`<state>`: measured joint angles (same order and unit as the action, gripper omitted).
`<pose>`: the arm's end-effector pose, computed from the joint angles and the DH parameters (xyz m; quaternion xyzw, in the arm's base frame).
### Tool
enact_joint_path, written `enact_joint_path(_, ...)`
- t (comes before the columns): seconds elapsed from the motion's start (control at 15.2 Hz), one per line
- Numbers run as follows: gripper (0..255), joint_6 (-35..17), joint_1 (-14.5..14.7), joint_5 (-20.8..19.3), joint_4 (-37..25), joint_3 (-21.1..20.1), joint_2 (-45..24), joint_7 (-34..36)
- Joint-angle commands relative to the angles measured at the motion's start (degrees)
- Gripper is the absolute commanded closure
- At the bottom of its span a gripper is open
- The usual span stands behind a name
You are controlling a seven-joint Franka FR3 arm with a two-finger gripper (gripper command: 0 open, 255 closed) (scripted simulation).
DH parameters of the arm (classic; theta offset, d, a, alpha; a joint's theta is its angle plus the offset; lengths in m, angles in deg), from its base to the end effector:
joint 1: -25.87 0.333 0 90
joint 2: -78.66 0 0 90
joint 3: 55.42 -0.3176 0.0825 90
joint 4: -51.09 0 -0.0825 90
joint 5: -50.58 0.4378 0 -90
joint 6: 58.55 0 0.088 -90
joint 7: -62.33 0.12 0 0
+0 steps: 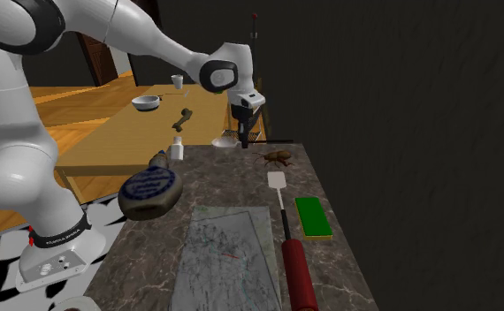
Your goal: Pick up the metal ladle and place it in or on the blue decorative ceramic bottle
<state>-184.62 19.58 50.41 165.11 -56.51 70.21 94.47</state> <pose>0.6346 -0.0581 0.3554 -0.9471 0.3193 -0.0305 0.0075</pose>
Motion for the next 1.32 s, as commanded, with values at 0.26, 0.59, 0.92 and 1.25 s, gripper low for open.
enact_joint_path(0.26,255,4.2,0.0,0.1,-2.2,0.0,1.9,0.0)
enact_joint_path(0.59,255,7.8,0.0,0.1,-4.7,0.0,3.1,0.0)
enact_joint_path(0.92,255,11.5,0.0,0.1,-7.5,0.0,4.0,0.0)
enact_joint_path(1.25,255,15.2,0.0,0.1,-10.7,0.0,4.5,0.0)
